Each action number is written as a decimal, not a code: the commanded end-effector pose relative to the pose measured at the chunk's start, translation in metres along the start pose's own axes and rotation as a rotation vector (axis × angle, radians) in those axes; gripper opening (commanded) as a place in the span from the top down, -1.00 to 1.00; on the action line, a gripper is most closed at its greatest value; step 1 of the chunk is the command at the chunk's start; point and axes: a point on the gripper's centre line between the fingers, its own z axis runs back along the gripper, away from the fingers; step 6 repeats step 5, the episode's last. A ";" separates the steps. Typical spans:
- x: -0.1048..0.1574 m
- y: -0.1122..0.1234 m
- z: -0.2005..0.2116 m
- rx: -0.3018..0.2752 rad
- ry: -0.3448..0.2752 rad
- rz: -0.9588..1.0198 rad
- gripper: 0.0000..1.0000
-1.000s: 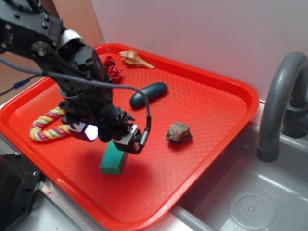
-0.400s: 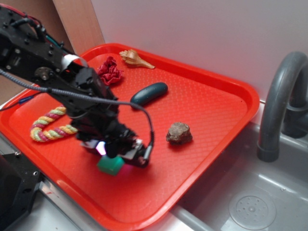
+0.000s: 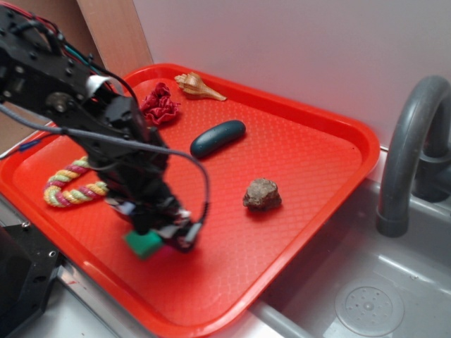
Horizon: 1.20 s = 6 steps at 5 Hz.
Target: Grab the green block.
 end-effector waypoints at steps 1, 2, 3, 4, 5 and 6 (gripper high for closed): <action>0.063 0.014 0.080 0.050 0.006 -0.031 1.00; 0.086 0.016 0.122 0.057 -0.014 -0.046 1.00; 0.096 0.024 0.165 0.043 -0.061 -0.037 1.00; 0.096 0.028 0.200 0.042 -0.131 -0.030 1.00; 0.086 0.028 0.210 0.058 -0.124 -0.039 1.00; 0.086 0.028 0.210 0.058 -0.124 -0.039 1.00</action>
